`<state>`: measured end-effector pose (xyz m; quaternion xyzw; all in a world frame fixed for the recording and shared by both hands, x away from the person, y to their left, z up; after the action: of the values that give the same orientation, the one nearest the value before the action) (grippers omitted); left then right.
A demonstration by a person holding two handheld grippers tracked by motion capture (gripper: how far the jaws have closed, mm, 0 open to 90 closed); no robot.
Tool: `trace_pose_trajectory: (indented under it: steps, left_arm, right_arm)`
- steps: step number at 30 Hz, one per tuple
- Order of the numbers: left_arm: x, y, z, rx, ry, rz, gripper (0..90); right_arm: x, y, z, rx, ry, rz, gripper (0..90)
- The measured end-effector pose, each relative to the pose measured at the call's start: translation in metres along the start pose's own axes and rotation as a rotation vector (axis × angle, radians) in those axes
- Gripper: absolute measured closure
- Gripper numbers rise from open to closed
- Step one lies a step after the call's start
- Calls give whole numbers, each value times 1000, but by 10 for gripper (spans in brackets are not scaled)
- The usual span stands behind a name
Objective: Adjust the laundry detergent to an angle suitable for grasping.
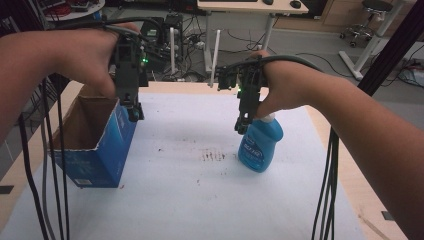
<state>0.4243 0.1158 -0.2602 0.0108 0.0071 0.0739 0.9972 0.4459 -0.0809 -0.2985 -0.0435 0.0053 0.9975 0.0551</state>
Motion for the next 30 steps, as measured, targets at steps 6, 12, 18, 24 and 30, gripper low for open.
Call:
trace_pose_trajectory:
  steps: [6, 12, 18, 24, 30]
  left_arm:
    - [-1, 0, 0, 3, -6, 0, 16]
    - [-2, 2, 2, 0, -15, 9, 16]
    - [-3, 0, -1, 10, -15, 12, 16]
    - [-5, -4, 1, -1, -19, 0, 16]
    - [-5, -3, 2, -8, -13, -2, 16]
  right_arm:
    - [2, 1, 3, -10, 7, 10, 37]
    - [2, 1, 2, -6, 12, 11, 37]
    - [5, -1, 3, -20, 18, 15, 37]
    - [4, 2, 3, -11, 21, 13, 37]
    - [4, 4, 5, -17, 18, 5, 37]
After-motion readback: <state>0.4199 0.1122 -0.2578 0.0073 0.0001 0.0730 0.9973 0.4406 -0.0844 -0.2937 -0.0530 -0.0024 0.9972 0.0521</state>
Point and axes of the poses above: each handheld gripper's, and its own axes: z roughly backward along the jaws, y roughly out of its underside, x roughly to its left, the point moved 7 cm from there along -z, roughly forward along the jaws, and after that the axes turned 2 degrees about x, right-handed, at the moved point
